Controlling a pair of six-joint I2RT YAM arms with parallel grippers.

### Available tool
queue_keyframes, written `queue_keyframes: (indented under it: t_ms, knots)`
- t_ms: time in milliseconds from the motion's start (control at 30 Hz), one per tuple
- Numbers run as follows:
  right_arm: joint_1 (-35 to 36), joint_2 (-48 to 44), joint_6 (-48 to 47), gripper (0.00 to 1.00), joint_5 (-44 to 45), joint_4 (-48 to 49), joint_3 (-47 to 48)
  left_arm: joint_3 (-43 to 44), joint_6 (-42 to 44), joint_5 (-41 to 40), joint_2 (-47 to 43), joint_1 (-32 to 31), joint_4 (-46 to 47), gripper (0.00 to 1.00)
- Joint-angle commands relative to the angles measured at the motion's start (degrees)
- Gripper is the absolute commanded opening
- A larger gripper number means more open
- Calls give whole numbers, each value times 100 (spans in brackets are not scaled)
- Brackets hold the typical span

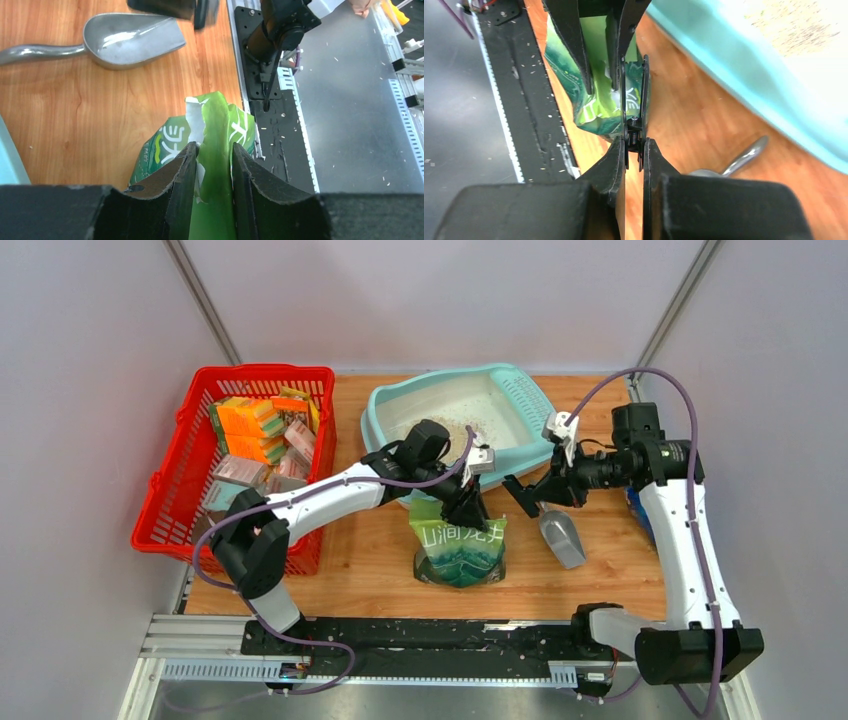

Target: Fill the litter box with clean litter

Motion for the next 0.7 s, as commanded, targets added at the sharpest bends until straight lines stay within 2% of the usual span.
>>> queue_keyframes:
  t_ms: [0,133,333,533,667]
  knots:
    - [-24,19,-841,0,137,-1239,352,-134,316,-115,-271,48,-201,39]
    - [204,-69,-1614,0,557,-1634,299,-231,377,-80,-359,66,-218,33]
    - [784,-95,-2115,0,1235,-1766,308,-222,307,-106,-394,75,-69,16]
    - [1312,-157,-2064,0,1657,-1828,238,-213,281,-203,-420,75,-16,5]
    - [1602,-201,-1810,0,1798,-1828,88,-222,272,-247,-473,75,10,2]
